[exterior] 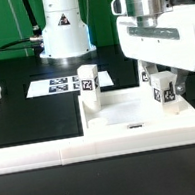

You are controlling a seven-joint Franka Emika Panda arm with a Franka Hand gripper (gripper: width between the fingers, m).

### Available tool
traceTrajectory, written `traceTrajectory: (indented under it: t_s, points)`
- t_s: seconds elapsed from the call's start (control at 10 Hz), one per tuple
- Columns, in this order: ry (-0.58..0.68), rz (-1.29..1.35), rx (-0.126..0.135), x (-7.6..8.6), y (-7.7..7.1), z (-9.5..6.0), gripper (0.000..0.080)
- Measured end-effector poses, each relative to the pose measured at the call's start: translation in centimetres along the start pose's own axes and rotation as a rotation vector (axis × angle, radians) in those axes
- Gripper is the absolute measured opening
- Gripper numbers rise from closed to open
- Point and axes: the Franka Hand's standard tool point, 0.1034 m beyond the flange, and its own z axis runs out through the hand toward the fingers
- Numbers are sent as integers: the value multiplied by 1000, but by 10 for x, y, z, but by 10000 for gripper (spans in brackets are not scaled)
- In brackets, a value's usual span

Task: Assemble square table

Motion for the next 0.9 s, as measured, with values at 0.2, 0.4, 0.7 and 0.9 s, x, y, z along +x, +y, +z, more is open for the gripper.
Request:
traceTrajectory:
  t_s: [0.2, 0.4, 0.7, 0.9]
  points:
    - [-2, -90, -6, -2, 0, 0, 583]
    - [-1, -333, -6, -4, 0, 0, 646]
    - [0, -661, -6, -2, -1, -1, 649]
    - [7, -827, -12, -1, -3, -2, 649]
